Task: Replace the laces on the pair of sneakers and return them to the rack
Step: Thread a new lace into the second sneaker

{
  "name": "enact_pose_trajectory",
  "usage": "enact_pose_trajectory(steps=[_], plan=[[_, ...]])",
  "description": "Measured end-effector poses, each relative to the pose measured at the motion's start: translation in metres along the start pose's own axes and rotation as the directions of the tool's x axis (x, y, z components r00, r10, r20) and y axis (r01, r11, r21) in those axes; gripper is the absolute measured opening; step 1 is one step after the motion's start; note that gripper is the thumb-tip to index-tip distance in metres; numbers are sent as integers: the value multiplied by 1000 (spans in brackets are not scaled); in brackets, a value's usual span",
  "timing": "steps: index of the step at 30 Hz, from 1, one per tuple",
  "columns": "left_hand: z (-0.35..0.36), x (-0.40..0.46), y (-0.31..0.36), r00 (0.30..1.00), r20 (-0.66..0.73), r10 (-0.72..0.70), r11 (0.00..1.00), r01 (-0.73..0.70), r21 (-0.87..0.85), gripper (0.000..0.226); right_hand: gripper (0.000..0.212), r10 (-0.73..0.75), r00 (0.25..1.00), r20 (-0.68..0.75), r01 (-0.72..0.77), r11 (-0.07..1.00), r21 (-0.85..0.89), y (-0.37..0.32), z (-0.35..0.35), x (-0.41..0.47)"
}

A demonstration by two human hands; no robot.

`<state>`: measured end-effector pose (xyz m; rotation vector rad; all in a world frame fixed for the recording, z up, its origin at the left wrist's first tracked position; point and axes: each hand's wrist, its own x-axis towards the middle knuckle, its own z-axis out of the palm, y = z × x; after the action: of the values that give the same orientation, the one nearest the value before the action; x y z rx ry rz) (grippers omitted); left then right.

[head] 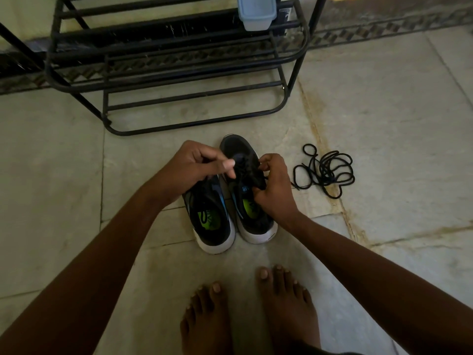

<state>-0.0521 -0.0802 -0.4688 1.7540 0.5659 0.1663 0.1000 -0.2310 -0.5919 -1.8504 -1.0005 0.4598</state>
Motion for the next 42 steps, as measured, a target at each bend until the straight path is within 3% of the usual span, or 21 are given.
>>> enact_pose_trajectory(steps=[3,6,8,11,13,15,18,26,38,42], plan=[[-1,-4,5,982,185,-32,998,23,51,15,57,19,1000,24,-18,1000,-19,1,1,1],[2,-6,6,915,387,-114,986,57,155,17,57,35,998,49,-32,998,-52,2,-5,1],[4,-8,4,886,441,-142,977,53,207,17,57,-24,998,62,29,996,-79,-2,-13,3],[8,-7,0,923,362,-134,967,43,249,15,60,-176,968,178,189,981,-54,-8,-22,8],[12,-5,0,965,249,-84,971,23,239,16,61,-208,933,293,197,978,68,-17,-26,12],[12,-3,2,990,134,-34,975,3,223,20,56,-201,906,373,139,973,186,-28,-28,16],[6,-2,1,1000,18,-1,969,-4,246,29,44,-175,913,368,47,942,331,-41,-31,21],[-17,-6,-19,995,-99,1,918,39,395,13,36,-83,915,395,-233,691,684,-52,-41,34],[-33,-7,-59,924,-379,-53,765,281,579,14,29,-4,932,363,-277,641,716,-48,-41,38],[-25,-5,-57,926,-377,-9,768,248,591,17,28,15,955,297,-203,761,617,-46,-41,37]])
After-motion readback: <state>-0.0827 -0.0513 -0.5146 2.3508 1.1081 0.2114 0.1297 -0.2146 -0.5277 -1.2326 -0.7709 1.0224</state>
